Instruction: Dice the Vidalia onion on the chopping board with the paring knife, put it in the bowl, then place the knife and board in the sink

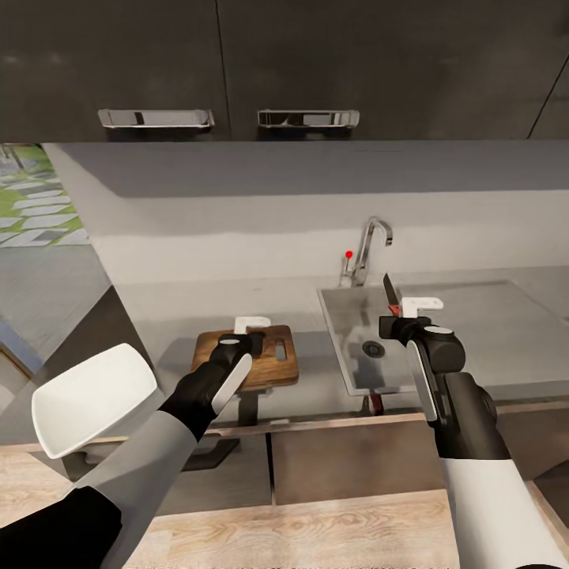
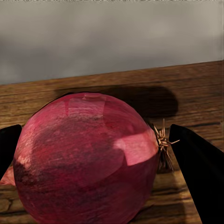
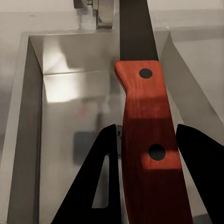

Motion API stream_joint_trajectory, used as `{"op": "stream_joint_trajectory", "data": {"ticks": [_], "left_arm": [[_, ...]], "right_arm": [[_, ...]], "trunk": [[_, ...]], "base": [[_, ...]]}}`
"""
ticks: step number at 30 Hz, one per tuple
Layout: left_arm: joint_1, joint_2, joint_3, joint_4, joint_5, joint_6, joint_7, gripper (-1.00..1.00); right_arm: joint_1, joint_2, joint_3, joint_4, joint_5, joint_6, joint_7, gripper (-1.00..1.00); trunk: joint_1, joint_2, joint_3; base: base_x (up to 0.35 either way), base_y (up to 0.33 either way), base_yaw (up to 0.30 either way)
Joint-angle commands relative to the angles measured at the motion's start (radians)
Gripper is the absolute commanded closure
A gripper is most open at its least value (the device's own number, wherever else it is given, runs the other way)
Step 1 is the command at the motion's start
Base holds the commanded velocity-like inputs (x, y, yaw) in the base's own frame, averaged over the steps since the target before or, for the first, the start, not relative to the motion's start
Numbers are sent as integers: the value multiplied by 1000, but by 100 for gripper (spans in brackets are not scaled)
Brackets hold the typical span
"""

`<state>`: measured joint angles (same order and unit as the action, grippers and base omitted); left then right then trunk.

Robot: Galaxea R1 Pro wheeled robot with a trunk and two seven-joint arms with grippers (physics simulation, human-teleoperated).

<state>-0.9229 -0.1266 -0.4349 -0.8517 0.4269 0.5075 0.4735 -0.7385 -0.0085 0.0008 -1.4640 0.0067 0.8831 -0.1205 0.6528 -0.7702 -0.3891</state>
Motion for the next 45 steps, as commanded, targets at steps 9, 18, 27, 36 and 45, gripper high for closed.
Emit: {"op": "stream_joint_trajectory", "data": {"ticks": [9, 18, 27, 36, 45], "left_arm": [[-1, 1, -4, 47, 29, -3, 10, 100], [-1, 1, -4, 44, 29, -3, 10, 100], [-1, 1, -4, 41, 29, -3, 10, 100], [-1, 1, -4, 39, 29, -3, 10, 100], [-1, 0, -4, 39, 29, -3, 10, 100]], "right_arm": [[-1, -1, 1, -1, 1, 5, -2, 100], [-1, -1, 1, -1, 0, 5, -2, 100], [-1, -1, 1, -1, 1, 5, -2, 100], [-1, 0, 1, -1, 1, 5, -2, 100], [-1, -1, 1, -1, 1, 5, -2, 100]], "trunk": [[0, -1, -4], [0, -1, 10], [0, -1, 24], [0, -1, 27], [0, -1, 36]], "base": [[0, 0, 0], [0, 0, 0], [0, 0, 0], [0, 0, 0], [0, 0, 0]]}}
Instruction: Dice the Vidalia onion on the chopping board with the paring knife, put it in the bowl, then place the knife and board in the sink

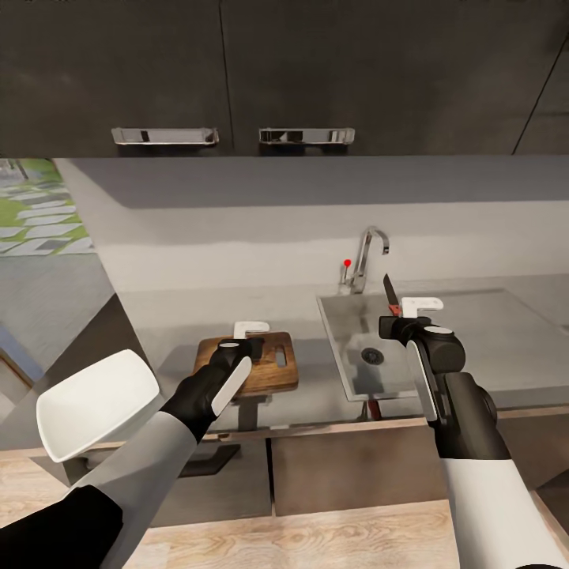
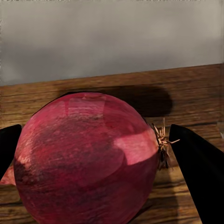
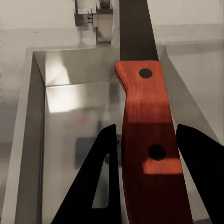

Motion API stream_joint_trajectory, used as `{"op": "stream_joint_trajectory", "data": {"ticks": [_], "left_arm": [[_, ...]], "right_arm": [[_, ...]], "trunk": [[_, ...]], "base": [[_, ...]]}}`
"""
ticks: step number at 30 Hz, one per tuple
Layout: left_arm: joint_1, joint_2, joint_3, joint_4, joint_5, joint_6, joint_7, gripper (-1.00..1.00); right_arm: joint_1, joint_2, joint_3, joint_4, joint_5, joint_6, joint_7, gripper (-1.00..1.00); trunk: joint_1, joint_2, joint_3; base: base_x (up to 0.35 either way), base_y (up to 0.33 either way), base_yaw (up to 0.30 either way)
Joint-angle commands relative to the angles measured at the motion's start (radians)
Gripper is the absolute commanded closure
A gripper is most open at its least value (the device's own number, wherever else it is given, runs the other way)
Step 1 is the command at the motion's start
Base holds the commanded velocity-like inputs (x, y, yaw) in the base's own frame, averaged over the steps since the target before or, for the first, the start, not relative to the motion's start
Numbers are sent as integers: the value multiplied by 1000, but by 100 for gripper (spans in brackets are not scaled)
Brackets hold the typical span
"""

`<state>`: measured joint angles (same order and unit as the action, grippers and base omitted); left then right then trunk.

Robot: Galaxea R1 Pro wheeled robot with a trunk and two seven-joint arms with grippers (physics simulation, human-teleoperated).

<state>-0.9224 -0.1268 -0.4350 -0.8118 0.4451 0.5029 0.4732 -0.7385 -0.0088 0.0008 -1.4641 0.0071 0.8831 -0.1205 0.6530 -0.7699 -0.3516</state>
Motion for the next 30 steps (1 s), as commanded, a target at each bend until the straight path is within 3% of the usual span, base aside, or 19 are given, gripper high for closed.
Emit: {"op": "stream_joint_trajectory", "data": {"ticks": [1, 12, 30], "left_arm": [[-1, 1, -4, -1, 11, 2, 10, 100], [-1, 0, -4, 1, 11, 2, 10, 100], [-1, 1, -4, 6, 10, 2, 10, 100]], "right_arm": [[-1, 0, 1, -1, 0, 5, -2, 100], [-1, 0, 1, -1, 0, 5, -2, 100], [-1, 0, 1, -1, 0, 7, -2, 100]], "trunk": [[0, -1, -1], [0, -1, -1], [0, -1, -9]], "base": [[0, 0, 0], [-105, 0, 0], [-4, 0, 0]]}}
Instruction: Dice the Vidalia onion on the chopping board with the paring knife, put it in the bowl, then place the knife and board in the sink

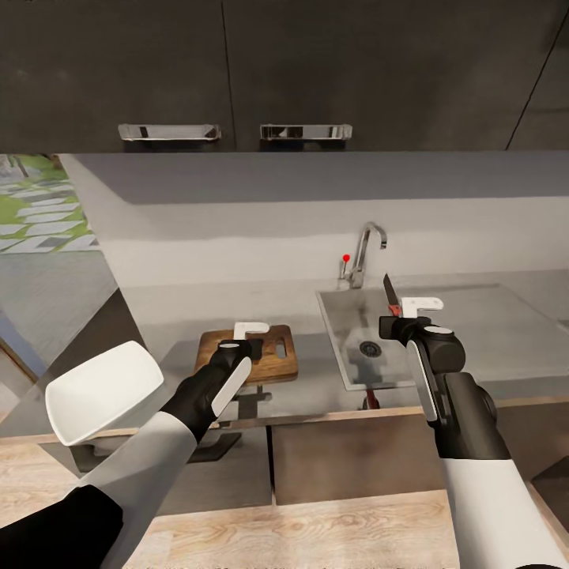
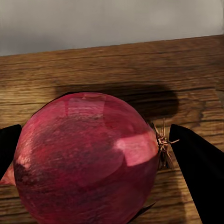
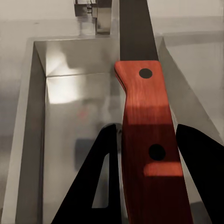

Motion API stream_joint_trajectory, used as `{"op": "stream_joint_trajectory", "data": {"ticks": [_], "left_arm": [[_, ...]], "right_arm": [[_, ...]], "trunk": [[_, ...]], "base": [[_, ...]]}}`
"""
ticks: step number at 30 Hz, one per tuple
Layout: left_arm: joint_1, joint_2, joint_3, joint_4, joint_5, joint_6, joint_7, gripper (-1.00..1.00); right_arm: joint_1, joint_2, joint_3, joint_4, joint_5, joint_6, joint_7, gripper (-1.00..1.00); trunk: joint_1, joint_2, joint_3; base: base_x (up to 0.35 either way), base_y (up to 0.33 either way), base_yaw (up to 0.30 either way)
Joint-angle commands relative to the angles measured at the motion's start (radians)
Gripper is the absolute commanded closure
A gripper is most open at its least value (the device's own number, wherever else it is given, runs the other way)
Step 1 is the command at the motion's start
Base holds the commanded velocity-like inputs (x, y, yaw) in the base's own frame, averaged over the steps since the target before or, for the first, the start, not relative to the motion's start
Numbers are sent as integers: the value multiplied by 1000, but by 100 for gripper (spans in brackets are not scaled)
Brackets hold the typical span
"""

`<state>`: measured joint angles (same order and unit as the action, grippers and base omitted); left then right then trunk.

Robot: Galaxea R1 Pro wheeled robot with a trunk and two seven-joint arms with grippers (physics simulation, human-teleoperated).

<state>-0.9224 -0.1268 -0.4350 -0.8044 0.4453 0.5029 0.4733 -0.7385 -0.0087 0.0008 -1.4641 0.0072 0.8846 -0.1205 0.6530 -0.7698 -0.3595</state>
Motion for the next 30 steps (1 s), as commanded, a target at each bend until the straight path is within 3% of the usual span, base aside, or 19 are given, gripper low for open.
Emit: {"op": "stream_joint_trajectory", "data": {"ticks": [1, 27, 28, 30], "left_arm": [[-1, 0, -4, -1, 10, 2, 10, 100], [-1, 0, -5, -2, 10, 2, 10, 100], [-1, 0, -5, -2, 10, 2, 10, -100], [-1, 0, -5, -3, 10, 2, 10, -100]], "right_arm": [[-1, 0, 1, -1, 0, 5, -2, 100], [-1, -1, 0, -1, 0, 5, -2, 100], [-1, -1, 0, -1, 0, 5, -2, 100], [-1, -1, 0, -1, 0, 5, -2, 100]], "trunk": [[0, -1, -2], [0, -1, -4], [0, -1, -4], [0, -1, -4]], "base": [[0, 0, 0], [0, 0, 0], [0, 0, 0], [0, 0, 0]]}}
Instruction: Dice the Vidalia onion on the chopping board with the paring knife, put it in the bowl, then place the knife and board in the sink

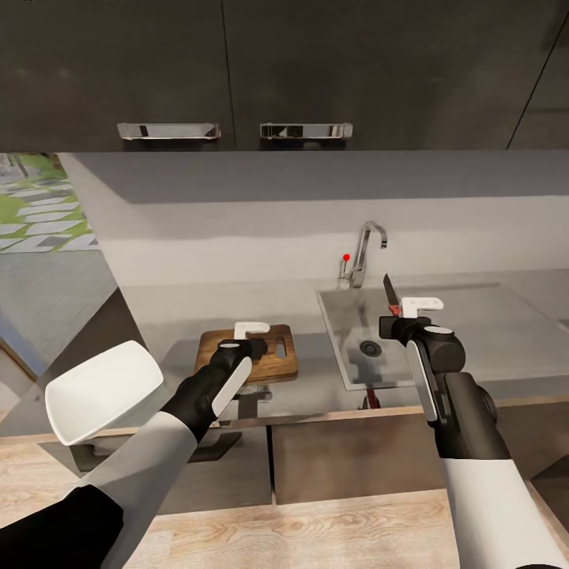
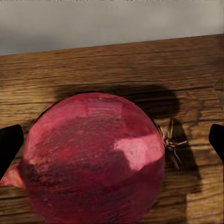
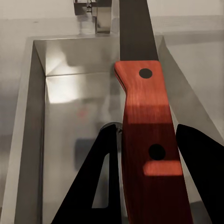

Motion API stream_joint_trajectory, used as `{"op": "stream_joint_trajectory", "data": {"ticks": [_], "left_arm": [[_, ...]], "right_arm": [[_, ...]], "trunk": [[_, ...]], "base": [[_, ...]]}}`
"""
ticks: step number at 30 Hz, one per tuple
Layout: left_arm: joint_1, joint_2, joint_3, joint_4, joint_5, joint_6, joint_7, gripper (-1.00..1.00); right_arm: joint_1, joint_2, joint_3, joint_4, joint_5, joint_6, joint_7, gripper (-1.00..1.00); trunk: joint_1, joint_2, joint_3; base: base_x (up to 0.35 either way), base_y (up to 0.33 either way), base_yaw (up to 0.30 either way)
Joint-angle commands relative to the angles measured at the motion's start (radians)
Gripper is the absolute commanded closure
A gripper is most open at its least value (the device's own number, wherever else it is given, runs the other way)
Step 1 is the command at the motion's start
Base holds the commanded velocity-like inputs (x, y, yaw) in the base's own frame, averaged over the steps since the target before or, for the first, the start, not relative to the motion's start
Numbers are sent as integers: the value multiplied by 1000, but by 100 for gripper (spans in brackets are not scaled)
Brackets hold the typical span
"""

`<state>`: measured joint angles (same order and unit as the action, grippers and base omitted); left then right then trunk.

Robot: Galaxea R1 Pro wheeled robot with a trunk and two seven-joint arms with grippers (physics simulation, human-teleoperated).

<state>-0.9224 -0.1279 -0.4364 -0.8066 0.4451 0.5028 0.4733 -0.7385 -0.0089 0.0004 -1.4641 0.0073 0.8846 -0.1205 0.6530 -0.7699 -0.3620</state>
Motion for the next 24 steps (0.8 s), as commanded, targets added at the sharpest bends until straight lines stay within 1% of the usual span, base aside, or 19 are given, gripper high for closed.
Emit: {"op": "stream_joint_trajectory", "data": {"ticks": [1, 24], "left_arm": [[-1, 1, -4, -2, 10, 2, 10, -100], [-1, 1, -4, -6, 10, 2, 10, -100]], "right_arm": [[-1, 0, 1, -1, 0, 5, -2, 100], [-1, 0, 1, -1, 1, 4, -3, 100]], "trunk": [[0, -1, -1], [0, -1, 0]], "base": [[0, 0, 0], [0, 0, 0]]}}
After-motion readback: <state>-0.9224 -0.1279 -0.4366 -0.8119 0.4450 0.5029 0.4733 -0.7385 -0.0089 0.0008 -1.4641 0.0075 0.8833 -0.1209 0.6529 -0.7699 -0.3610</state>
